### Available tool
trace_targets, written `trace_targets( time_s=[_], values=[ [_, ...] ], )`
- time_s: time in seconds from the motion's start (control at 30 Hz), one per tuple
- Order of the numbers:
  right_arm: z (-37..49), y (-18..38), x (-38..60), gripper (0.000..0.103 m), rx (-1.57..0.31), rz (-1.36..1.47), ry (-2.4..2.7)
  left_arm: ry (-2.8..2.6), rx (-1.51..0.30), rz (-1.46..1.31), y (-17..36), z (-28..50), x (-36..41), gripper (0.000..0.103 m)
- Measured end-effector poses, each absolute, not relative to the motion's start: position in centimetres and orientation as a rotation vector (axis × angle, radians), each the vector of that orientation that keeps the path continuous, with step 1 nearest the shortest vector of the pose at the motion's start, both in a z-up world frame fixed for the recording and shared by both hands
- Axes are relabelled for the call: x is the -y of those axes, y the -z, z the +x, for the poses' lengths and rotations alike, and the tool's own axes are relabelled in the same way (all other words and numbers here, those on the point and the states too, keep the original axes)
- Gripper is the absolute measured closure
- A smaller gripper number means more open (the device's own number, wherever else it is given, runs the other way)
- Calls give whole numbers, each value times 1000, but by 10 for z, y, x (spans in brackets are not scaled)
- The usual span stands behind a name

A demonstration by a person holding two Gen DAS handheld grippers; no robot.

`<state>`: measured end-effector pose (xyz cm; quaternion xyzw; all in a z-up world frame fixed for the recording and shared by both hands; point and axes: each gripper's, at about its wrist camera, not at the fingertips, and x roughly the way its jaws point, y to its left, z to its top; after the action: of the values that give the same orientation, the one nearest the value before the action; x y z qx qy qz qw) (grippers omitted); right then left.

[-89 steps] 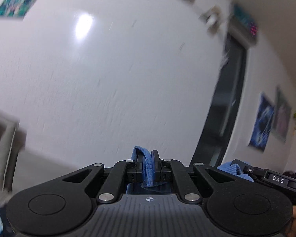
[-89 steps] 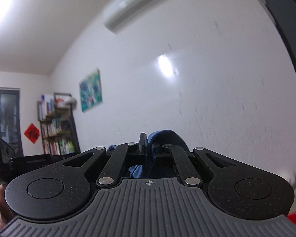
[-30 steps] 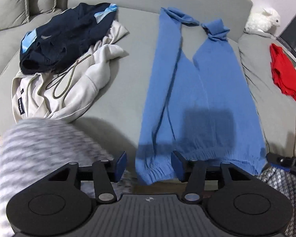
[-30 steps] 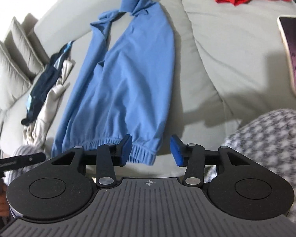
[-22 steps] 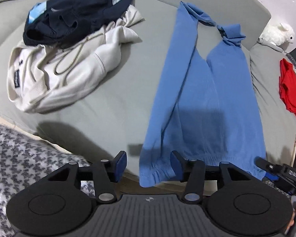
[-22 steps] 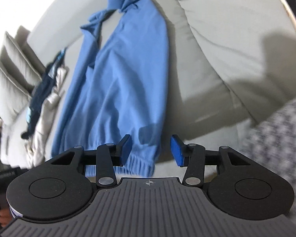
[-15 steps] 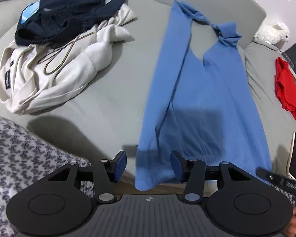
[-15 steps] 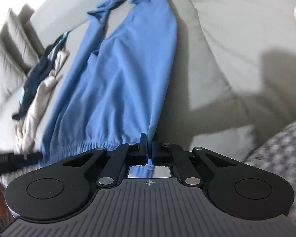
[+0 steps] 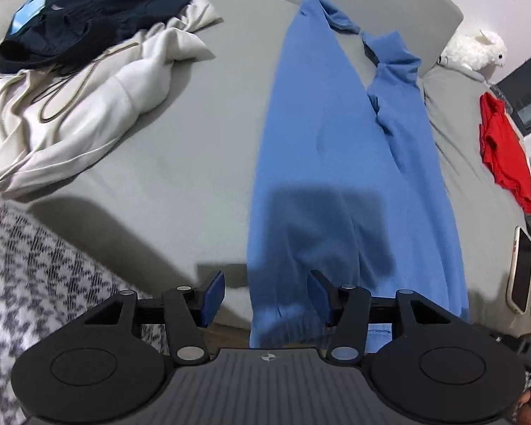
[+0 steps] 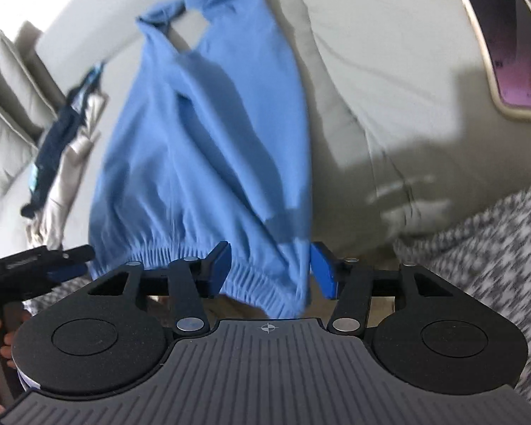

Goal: Fold clothes
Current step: 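Regrasp the sweatpants cuffs with both grippers and lift them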

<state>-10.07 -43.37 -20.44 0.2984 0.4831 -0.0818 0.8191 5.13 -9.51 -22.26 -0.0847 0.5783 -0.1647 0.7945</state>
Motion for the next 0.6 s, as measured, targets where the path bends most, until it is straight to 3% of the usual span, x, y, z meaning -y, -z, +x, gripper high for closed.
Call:
trace_targets(
  time_s=[0.23,0.27,0.3,0.33,0.43,0.6],
  values=[
    [-99,226,456,47,-1021,732,173,377,-1323,-199,245,54,106,66],
    [-99,230,456,47,-1028,742,165,382,-1319,-193,245,53,108,75],
    [-98,235,457,47,-1035,757,156,397,-1310,-192,243,50,109,91],
    [-98,239,459,48,-1041,774,147,409,-1300,-188,241,48,110,97],
    [-93,244,455,99,-1050,795,95,399,-1229,-126,217,36,111,100],
    [-83,191,416,100,-1041,427,67,353,-1176,-45,172,15,100,100]
  ],
)
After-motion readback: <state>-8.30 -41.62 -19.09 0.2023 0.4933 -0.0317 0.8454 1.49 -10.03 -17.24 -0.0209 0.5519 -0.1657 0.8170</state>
